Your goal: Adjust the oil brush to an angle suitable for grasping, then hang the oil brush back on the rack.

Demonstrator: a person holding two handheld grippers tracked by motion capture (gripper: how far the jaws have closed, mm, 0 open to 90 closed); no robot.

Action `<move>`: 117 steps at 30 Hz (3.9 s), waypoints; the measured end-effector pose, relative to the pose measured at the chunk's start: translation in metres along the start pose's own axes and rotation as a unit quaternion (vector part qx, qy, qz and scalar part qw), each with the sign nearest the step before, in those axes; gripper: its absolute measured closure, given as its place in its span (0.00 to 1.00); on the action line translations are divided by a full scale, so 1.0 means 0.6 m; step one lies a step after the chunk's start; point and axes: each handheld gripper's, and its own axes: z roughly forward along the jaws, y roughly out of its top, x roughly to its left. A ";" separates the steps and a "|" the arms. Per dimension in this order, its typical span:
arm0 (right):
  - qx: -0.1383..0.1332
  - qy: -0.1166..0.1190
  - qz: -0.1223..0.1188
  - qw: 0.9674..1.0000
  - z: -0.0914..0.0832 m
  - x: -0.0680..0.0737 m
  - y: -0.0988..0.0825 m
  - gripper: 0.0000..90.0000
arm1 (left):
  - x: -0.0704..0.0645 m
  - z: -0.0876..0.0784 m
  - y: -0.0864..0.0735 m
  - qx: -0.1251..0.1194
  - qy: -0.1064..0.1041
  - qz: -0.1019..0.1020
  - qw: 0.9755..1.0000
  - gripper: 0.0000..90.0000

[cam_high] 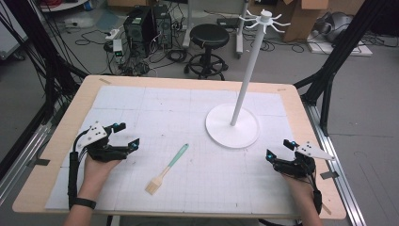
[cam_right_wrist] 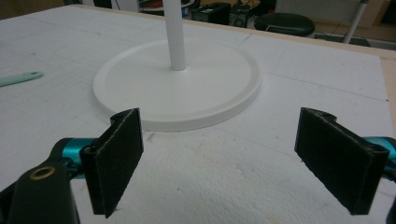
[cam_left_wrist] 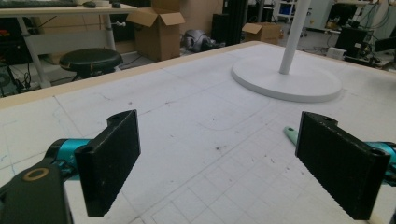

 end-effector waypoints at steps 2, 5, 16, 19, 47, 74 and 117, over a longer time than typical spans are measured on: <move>-0.002 -0.001 0.000 1.000 -0.001 -0.001 0.000 0.16 | 0.001 0.000 -0.001 0.001 0.000 0.000 1.000 0.16; -0.004 -0.002 0.001 1.000 -0.003 -0.003 0.000 0.16 | 0.001 -0.001 0.000 -0.002 0.001 0.000 1.000 0.16; -0.002 -0.003 0.004 1.000 -0.003 0.000 0.000 0.16 | 0.001 0.000 0.002 -0.017 -0.002 -0.003 1.000 0.16; -0.003 -0.005 0.008 1.000 -0.005 -0.001 0.000 0.16 | 0.003 -0.002 0.002 -0.019 0.002 -0.006 1.000 0.16; -0.005 -0.003 0.003 1.000 -0.007 -0.005 0.000 0.16 | -0.006 -0.008 0.018 0.004 0.004 0.009 1.000 0.16; -0.009 -0.001 0.002 1.000 -0.004 -0.007 0.001 0.17 | -0.073 0.036 0.049 0.072 -0.031 -0.013 0.997 0.16; -0.007 -0.001 0.001 1.000 -0.005 -0.006 0.000 0.17 | -0.174 0.145 0.000 0.225 -0.063 0.014 0.972 0.37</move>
